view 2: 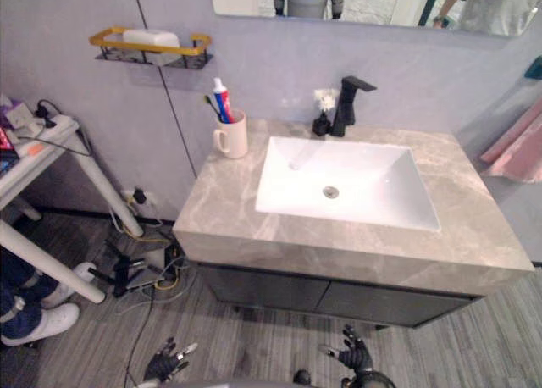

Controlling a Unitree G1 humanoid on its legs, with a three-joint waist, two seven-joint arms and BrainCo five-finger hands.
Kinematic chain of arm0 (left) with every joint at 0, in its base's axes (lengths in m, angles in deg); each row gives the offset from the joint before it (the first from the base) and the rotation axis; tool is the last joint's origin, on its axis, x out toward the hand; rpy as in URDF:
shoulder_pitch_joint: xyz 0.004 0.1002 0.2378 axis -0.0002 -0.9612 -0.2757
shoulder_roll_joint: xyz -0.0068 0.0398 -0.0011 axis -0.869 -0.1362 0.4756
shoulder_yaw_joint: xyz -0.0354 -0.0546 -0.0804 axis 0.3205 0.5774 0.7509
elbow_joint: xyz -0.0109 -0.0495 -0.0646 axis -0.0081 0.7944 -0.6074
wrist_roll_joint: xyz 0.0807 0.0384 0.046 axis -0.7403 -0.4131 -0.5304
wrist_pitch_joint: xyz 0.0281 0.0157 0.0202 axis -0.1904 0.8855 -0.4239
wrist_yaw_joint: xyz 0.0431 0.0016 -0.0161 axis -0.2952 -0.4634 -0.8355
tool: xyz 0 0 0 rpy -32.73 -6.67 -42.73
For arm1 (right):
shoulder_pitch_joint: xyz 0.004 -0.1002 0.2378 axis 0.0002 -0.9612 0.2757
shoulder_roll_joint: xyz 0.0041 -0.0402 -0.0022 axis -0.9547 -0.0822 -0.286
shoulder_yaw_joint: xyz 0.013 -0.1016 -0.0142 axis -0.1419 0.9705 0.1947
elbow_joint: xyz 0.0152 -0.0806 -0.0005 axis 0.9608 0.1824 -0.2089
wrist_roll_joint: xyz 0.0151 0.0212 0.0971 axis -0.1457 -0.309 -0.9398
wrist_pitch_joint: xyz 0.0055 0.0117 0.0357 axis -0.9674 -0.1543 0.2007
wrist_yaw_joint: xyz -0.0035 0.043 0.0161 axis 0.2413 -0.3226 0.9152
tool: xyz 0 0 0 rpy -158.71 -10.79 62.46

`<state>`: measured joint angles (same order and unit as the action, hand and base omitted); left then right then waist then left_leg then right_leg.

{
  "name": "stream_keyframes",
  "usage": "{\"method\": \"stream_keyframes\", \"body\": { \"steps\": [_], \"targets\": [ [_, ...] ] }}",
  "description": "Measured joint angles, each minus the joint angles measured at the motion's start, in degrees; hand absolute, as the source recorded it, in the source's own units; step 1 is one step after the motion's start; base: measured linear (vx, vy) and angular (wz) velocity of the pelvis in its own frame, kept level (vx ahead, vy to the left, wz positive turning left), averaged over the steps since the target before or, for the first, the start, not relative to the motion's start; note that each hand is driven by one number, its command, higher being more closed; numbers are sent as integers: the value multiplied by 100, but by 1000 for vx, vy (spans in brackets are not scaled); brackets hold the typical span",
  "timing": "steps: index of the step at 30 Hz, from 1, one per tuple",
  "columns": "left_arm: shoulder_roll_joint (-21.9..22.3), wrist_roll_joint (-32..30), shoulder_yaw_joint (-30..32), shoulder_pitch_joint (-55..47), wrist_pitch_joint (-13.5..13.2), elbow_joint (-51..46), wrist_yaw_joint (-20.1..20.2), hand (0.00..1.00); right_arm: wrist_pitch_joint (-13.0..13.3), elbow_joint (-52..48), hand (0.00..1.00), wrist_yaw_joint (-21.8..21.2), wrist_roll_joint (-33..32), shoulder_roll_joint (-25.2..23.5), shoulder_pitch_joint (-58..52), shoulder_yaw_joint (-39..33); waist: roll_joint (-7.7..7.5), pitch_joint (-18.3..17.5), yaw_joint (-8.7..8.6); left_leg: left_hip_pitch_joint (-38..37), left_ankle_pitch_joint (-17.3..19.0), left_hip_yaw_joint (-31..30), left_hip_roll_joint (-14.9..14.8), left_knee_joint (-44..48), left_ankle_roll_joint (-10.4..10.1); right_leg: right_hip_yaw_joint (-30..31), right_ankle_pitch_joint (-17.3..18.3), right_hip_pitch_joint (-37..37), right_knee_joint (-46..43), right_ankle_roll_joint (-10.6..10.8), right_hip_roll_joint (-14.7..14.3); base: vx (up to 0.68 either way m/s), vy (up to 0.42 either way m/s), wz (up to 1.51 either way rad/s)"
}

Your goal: Organize washtable

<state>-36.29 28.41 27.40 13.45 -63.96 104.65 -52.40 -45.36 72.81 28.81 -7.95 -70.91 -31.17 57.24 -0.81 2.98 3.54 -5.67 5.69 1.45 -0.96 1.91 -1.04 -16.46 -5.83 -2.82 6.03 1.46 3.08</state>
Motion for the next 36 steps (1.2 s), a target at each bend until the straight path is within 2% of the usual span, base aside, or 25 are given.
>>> {"method": "stream_keyframes", "body": {
  "steps": [4,6,18,22,23,24,25,26,27,29,30,32,34,35,36],
  "targets": [
    [6,-161,-14,121,3,146,61,0,-11,137,0,6,5,-20,20,0,-3,27,-56,2,1,-20,3,-8,-1,-4,4,-1,0,3,2,-4,11,2],
    [-14,-225,-33,168,10,248,61,0,-19,184,0,45,13,-32,101,-3,-6,41,-137,0,2,-17,1,-8,-2,16,5,2,0,3,-1,-5,10,-2],
    [-25,-446,-49,385,11,525,54,0,-111,288,0,236,251,-88,126,-3,8,84,-152,40,30,-109,4,-3,-42,-78,25,-4,0,-7,-1,-1,11,4],
    [-30,-446,-48,509,2,494,36,0,-109,270,0,273,246,-170,243,7,9,378,-143,210,10,-511,18,118,-81,-480,129,-102,-4,-8,34,0,-5,53],
    [-23,-448,-46,570,6,460,27,0,-109,261,0,282,242,-204,278,22,-27,456,-128,361,40,-621,17,271,-129,-635,171,-96,-22,-41,40,-15,-14,66],
    [-21,-448,-46,611,7,435,21,0,-109,244,0,283,241,-229,316,29,7,521,-116,427,71,-625,8,354,-175,-687,190,-94,-29,-55,38,-16,-9,46],
    [-7,-448,-43,630,3,337,15,0,-110,181,0,296,241,-273,375,33,0,626,-82,544,166,-581,-20,506,-288,-728,208,-74,-31,-57,31,-20,-4,33],
    [14,-458,-41,619,-6,242,2,0,-107,-12,0,352,241,-325,401,49,16,697,-84,760,362,-225,-184,739,-369,-842,230,-21,-32,-68,14,-22,-1,30],
    [14,-466,-42,618,-5,240,-6,0,-106,-69,0,358,241,-327,399,57,29,692,-86,837,388,2,-283,807,-365,-886,255,5,-50,-68,10,10,4,34],
    [77,-499,-45,620,5,243,-72,0,-105,-219,0,379,237,-327,340,10,101,731,-127,858,384,621,-599,935,-363,-1025,545,90,-517,-11,60,95,41,33],
    [93,-529,-45,621,3,243,-77,0,-105,-243,0,387,236,-342,269,5,111,722,-122,753,354,699,-653,914,-400,-1038,734,106,-832,8,127,137,59,24],
    [67,-607,-61,622,3,259,-74,0,-107,-244,0,380,240,-386,220,7,44,693,-109,629,345,694,-611,859,-358,-1012,984,174,-1230,63,248,183,58,5],
    [-63,-626,-244,659,14,253,-72,0,-107,-250,0,374,241,-405,287,19,-29,680,-119,704,416,738,-510,991,-254,-936,1387,552,-2028,137,532,172,57,-3],
    [-148,-631,-362,727,44,283,-85,0,-123,-284,0,371,249,-403,325,19,-84,707,-134,804,437,728,-390,1134,-239,-783,1619,868,-2700,169,734,116,59,20],
    [-218,-630,-519,798,61,282,-88,0,-140,-398,0,369,250,-405,309,15,-118,736,-133,830,436,667,-241,1225,-237,-243,1729,1136,-3299,52,868,127,72,44]
  ]
}}
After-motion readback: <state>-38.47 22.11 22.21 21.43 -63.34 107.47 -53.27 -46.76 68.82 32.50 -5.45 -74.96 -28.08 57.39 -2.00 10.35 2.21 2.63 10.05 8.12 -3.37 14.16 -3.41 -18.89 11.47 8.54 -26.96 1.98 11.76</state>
